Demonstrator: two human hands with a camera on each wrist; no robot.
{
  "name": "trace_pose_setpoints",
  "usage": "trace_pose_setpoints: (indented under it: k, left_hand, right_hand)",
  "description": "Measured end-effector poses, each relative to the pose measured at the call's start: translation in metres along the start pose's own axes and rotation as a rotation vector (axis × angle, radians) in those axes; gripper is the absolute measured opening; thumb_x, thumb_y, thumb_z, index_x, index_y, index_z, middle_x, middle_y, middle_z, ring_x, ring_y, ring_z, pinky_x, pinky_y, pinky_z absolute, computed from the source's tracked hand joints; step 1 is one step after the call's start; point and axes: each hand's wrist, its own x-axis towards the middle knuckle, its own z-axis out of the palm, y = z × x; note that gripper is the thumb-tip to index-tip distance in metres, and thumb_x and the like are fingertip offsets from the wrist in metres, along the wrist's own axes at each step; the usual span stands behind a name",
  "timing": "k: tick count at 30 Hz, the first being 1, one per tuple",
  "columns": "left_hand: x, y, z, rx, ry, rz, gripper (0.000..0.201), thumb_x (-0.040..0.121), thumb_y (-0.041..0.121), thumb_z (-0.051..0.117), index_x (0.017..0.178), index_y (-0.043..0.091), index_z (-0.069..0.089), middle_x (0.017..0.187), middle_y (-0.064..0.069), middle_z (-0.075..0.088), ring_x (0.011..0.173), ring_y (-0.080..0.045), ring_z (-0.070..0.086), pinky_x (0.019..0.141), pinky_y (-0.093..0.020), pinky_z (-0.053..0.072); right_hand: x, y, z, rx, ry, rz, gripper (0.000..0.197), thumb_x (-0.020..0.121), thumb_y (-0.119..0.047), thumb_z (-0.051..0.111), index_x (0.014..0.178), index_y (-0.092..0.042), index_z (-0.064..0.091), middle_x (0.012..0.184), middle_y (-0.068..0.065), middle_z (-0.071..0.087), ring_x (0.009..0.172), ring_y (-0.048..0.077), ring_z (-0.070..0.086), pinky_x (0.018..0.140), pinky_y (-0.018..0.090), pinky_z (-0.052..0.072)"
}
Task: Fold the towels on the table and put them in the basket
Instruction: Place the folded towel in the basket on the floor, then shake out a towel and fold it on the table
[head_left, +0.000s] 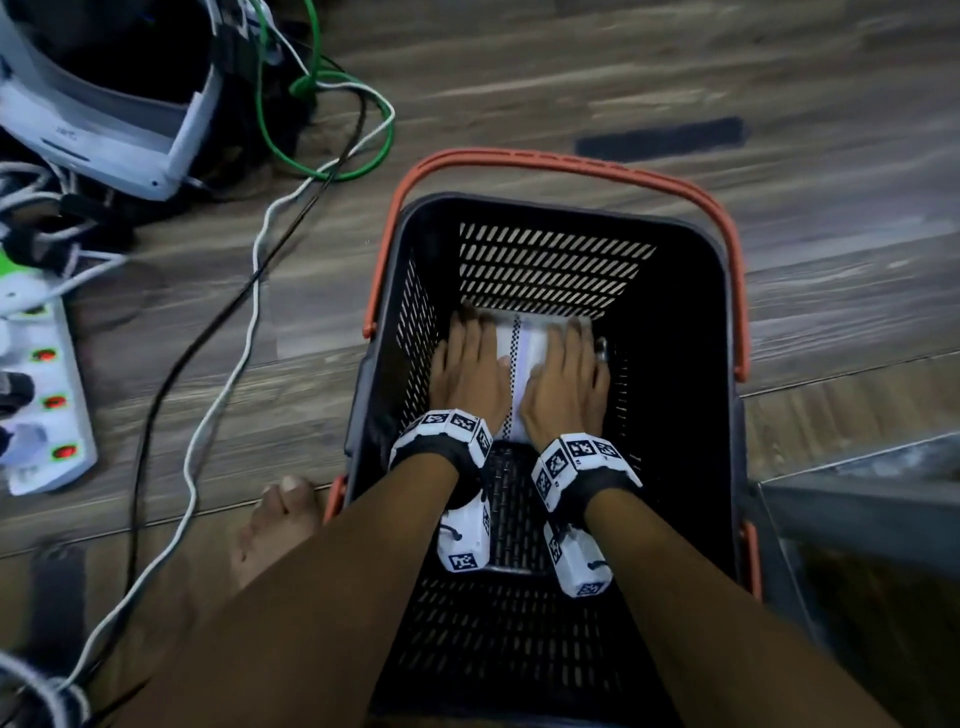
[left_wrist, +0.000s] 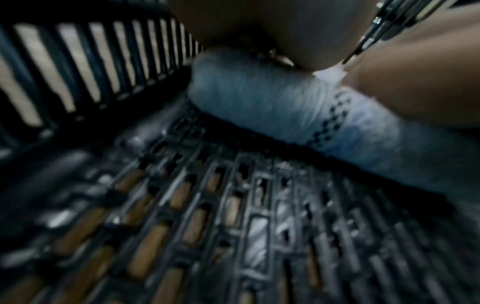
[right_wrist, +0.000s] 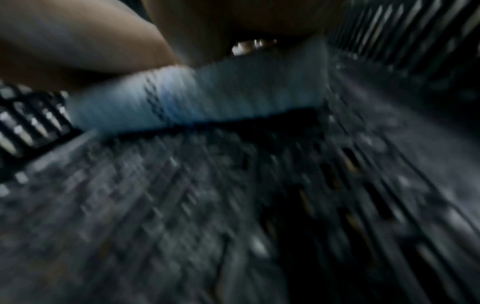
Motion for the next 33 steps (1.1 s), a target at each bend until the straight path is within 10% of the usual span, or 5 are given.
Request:
trace_pose_setpoints:
  k: [8, 13, 16, 19, 33]
  left_hand:
    - [0.001, -0.003, 0.014, 0.118, 0.054, 0.048, 0.057, 0.099, 0.032, 0.015, 0.149, 0.007, 0.004, 0.158, -0.010, 0.003, 0.146, -0.026, -0.002, 0.119, -0.039, 0.005]
    - [-0.006, 0.008, -0.025, 0.205, -0.229, -0.007, 0.060, 0.098, 0.031, 0.027, 0.149, 0.009, 0.003, 0.158, -0.011, -0.007, 0.145, -0.028, -0.010, 0.117, -0.045, 0.007]
    - [-0.029, 0.026, -0.075, 0.228, -0.356, -0.034, 0.046, 0.096, 0.032, 0.034, 0.135, 0.007, 0.039, 0.150, -0.019, 0.024, 0.140, -0.033, 0.021, 0.107, -0.047, 0.027]
    - [-0.070, 0.038, -0.124, 0.228, -0.314, 0.054, 0.036, 0.097, 0.034, 0.034, 0.109, 0.008, 0.056, 0.116, -0.015, 0.057, 0.103, -0.032, 0.056, 0.078, -0.038, 0.041]
    - [-0.274, 0.185, -0.417, 0.219, 0.208, 0.304, 0.036, 0.089, 0.039, 0.043, 0.109, 0.014, 0.061, 0.118, -0.013, 0.062, 0.106, -0.033, 0.060, 0.080, -0.037, 0.047]
  right_hand:
    - [-0.002, 0.009, 0.017, -0.074, 0.043, -0.025, 0.059, 0.094, -0.028, 0.019, 0.149, -0.009, 0.009, 0.158, 0.009, 0.006, 0.147, 0.022, 0.001, 0.119, 0.044, 0.008]
    - [-0.008, 0.004, -0.030, -0.004, -0.261, 0.019, 0.057, 0.093, -0.026, 0.034, 0.146, -0.010, 0.021, 0.158, 0.010, 0.010, 0.146, 0.024, 0.006, 0.118, 0.045, 0.012]
    - [-0.013, -0.005, -0.074, -0.021, -0.494, 0.054, 0.034, 0.090, -0.031, 0.041, 0.111, -0.007, 0.054, 0.123, 0.016, 0.052, 0.117, 0.030, 0.048, 0.097, 0.040, 0.038]
    - [-0.033, -0.011, -0.124, 0.051, -0.646, 0.047, 0.036, 0.092, -0.033, 0.044, 0.065, -0.009, 0.045, 0.068, 0.009, 0.047, 0.068, 0.024, 0.049, 0.058, 0.026, 0.035]
    - [-0.210, -0.004, -0.477, 0.118, -0.012, 0.021, 0.029, 0.089, -0.026, 0.054, 0.090, 0.001, 0.065, 0.100, 0.021, 0.069, 0.094, 0.032, 0.063, 0.075, 0.032, 0.047]
